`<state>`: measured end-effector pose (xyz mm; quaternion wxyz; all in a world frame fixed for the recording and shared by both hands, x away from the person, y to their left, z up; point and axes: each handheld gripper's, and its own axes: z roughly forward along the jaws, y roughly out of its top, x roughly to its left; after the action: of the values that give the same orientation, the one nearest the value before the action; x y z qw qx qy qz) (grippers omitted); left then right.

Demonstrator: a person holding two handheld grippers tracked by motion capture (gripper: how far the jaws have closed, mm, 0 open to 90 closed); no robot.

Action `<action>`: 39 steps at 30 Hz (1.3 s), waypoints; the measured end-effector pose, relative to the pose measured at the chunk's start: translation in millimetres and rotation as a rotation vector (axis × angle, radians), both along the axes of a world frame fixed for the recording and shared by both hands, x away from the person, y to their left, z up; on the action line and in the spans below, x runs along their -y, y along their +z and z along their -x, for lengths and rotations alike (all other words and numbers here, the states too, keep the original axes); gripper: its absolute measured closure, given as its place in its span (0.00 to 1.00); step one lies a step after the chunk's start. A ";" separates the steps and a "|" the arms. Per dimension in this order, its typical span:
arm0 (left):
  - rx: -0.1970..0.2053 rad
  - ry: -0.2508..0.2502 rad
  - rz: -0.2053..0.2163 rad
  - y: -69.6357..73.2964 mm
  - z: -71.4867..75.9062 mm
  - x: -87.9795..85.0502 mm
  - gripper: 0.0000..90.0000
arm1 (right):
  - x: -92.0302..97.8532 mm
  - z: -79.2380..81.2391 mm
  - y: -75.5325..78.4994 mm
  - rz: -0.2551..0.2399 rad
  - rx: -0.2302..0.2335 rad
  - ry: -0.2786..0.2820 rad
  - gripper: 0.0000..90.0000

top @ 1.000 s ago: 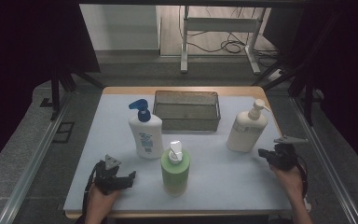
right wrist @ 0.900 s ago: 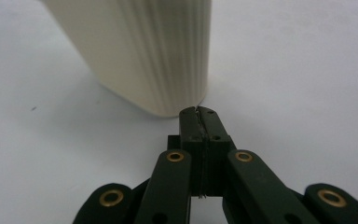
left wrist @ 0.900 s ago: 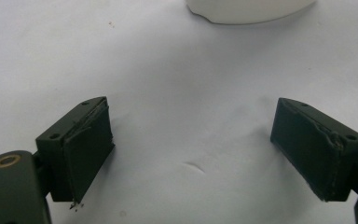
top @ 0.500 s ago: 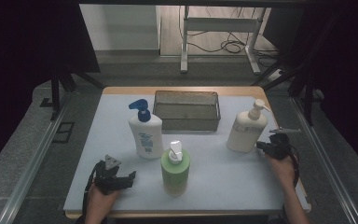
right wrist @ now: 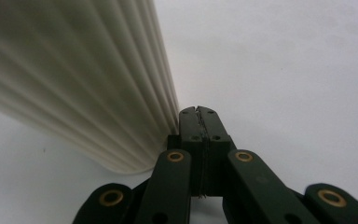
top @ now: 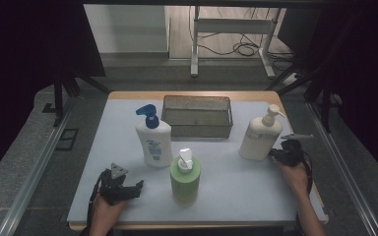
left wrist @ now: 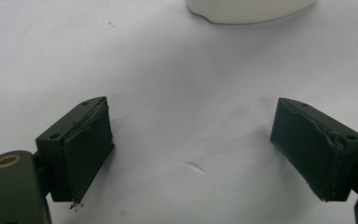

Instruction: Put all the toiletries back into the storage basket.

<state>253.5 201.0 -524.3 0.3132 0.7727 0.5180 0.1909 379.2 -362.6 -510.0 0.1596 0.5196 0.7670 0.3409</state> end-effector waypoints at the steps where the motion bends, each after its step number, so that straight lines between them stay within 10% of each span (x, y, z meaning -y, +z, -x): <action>1: -0.001 0.000 0.000 0.1 0.0 0.0 0.14 | -0.4 1.8 -0.2 -0.001 0.001 0.003 1.00; 39: 0.001 0.002 0.002 -0.1 0.1 0.3 0.14 | -36.8 40.6 -1.2 -0.036 -0.014 0.152 0.97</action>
<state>253.4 200.8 -524.3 0.3140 0.7719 0.5187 0.1913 338.6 -325.8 -511.2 0.1186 0.4652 0.7991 0.3619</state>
